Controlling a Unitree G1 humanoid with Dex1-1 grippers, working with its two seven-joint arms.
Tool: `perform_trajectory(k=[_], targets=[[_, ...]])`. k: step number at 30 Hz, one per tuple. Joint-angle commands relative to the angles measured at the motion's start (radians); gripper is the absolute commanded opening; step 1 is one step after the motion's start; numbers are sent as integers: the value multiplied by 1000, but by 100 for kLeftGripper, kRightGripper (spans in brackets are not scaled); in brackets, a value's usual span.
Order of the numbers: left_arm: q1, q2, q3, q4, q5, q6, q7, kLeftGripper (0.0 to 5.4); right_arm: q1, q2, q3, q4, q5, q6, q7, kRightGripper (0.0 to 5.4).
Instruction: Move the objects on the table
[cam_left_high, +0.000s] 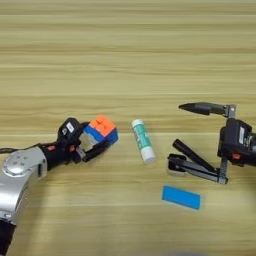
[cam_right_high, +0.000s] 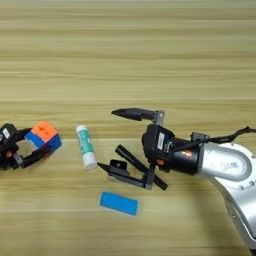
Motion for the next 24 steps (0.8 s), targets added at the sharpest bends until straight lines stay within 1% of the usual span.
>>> perform_trajectory(k=[1,15,17,19,24], targets=[[-4,6,-8,5,17,0,-6,332,-3,-11,-11,-11,5,0,-2,540],[7,6,-16,5,34,-27,-17,327,-5,-12,-15,-9,10,1,-1,540],[9,7,-24,1,42,-43,-19,327,-4,-12,-16,-9,11,0,-1,540],[15,9,-32,-6,50,-58,-21,327,-4,-11,-15,-9,11,0,-1,540],[40,11,-40,-58,38,-65,-31,327,-3,-10,-15,-10,10,-1,-3,540]])
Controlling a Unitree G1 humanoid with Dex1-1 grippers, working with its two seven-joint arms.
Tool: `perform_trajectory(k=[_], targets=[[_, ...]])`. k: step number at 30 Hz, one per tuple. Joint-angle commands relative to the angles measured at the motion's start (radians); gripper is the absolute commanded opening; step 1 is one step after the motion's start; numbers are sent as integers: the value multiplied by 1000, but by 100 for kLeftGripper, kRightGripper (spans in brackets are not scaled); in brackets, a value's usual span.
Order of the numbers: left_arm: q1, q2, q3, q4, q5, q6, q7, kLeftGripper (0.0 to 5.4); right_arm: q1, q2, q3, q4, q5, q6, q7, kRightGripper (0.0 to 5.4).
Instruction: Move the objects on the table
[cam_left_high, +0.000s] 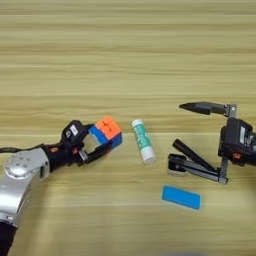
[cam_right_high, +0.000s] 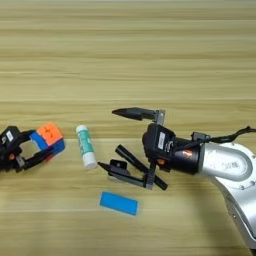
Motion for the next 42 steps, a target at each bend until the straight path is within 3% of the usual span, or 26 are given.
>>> perform_trajectory(k=[1,21,42], targets=[[28,14,-17,-51,14,-11,-16,327,-3,-9,-11,-10,7,-1,-2,540],[124,50,-70,-245,-9,2,-93,327,-5,-13,-14,-13,12,2,-1,540],[249,104,-149,-350,-30,12,-204,327,0,-16,-14,-15,16,3,-5,540]])
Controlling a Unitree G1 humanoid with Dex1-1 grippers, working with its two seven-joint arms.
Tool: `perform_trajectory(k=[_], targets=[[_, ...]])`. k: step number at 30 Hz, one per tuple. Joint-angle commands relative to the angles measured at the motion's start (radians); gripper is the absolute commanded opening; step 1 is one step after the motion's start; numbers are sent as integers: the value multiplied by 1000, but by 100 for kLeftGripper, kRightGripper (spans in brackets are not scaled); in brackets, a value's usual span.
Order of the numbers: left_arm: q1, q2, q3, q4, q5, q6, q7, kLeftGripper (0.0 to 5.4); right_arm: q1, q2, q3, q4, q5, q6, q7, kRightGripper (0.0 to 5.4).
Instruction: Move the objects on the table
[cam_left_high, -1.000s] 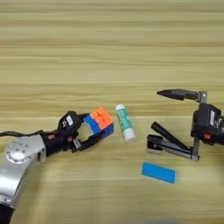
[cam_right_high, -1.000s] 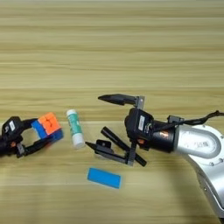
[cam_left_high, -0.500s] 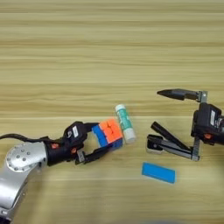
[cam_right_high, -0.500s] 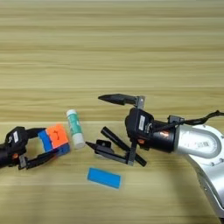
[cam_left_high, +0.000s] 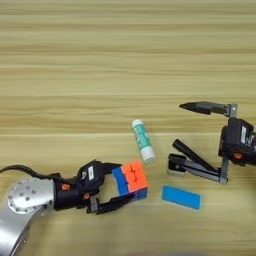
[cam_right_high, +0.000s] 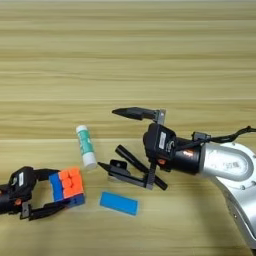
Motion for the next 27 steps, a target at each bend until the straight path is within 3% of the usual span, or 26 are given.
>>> perform_trajectory(k=[1,13,27], targets=[[20,20,-17,-28,-16,9,-20,327,1,-11,-12,-12,4,3,-5,540],[61,18,-59,-37,-12,5,-21,327,1,-12,-14,-14,7,5,-5,540],[67,16,-88,-4,-2,-7,4,327,5,-15,-15,-18,8,9,-4,540]])
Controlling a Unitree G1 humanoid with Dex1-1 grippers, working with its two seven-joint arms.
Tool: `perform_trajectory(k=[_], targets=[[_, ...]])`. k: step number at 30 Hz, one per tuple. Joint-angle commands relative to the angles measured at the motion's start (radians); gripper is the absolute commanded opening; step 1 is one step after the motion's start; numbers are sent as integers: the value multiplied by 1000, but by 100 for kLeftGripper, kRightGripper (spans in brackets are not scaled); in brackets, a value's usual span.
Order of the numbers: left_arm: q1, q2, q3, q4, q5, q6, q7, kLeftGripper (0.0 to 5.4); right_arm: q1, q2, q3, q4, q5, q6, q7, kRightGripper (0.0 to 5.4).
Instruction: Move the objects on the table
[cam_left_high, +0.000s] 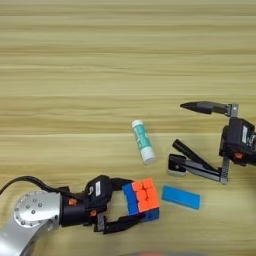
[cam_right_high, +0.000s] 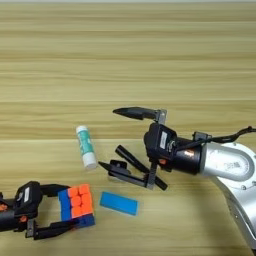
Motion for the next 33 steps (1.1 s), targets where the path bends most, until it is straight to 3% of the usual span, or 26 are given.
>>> perform_trajectory(k=[1,5,6,25,33], targets=[[15,16,-17,29,30,14,12,327,3,-13,-10,-17,4,8,-4,540],[10,18,-15,36,34,10,21,327,2,-12,-9,-18,5,9,-6,540],[9,19,-15,37,35,10,25,356,2,-12,-9,-19,6,9,-6,540],[-17,15,-10,62,53,14,45,532,-10,-9,-8,-11,12,8,-7,540],[-14,17,7,34,35,12,45,537,-8,-10,-11,-14,14,9,-8,540]])
